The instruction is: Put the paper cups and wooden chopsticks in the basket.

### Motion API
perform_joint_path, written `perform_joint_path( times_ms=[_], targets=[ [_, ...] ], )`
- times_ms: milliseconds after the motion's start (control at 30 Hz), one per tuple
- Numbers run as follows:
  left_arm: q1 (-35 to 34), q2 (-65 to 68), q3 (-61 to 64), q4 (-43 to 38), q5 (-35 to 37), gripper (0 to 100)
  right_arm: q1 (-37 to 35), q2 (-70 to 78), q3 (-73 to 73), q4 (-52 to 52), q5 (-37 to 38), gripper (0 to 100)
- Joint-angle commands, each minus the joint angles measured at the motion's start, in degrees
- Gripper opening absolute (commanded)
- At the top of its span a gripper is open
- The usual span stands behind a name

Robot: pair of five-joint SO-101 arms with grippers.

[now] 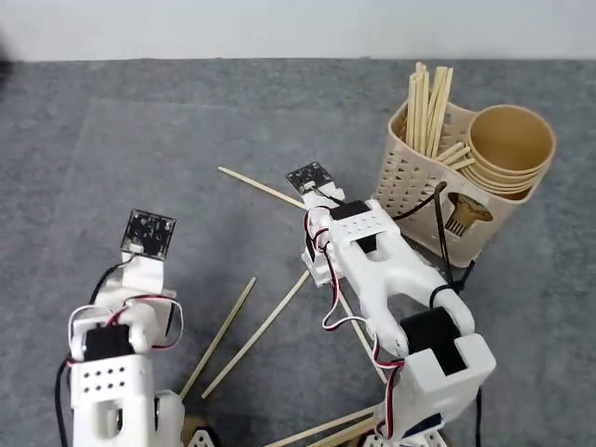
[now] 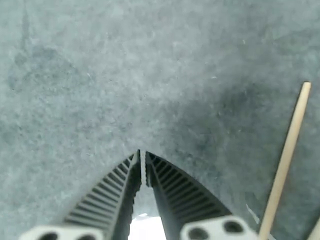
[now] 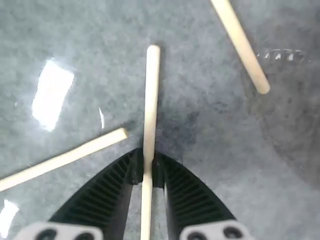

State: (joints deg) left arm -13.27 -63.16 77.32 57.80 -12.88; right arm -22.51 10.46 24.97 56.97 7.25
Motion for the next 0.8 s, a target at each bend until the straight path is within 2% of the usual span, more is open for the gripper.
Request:
perform_joint_path(
  times_ms=[0, 200, 467, 633, 767],
  targets=[
    [-0.1, -4.4, 0.7, -1.3, -0.1, 2, -0.7, -6.7, -1.4, 3.1, 0.6, 0.8],
    [-0.1, -9.8, 3.0, -1.1, -0.1, 2, -0.9, -19.5, -8.5, 15.9, 0.6, 0.8],
    [-0.1, -12.0, 4.1, -1.0, -0.2, 2, 0.2, -26.2, -29.2, 28.4, 0.6, 0.8],
    [-0.1, -12.0, 4.6, -1.2, -0.2, 2, 3.9, -26.2, -41.4, 26.7, 0.6, 0.8],
    [-0.1, -12.0, 4.6, -1.2, -0.2, 2, 9.4, -26.2, -44.8, 16.0, 0.6, 0.8]
  ],
)
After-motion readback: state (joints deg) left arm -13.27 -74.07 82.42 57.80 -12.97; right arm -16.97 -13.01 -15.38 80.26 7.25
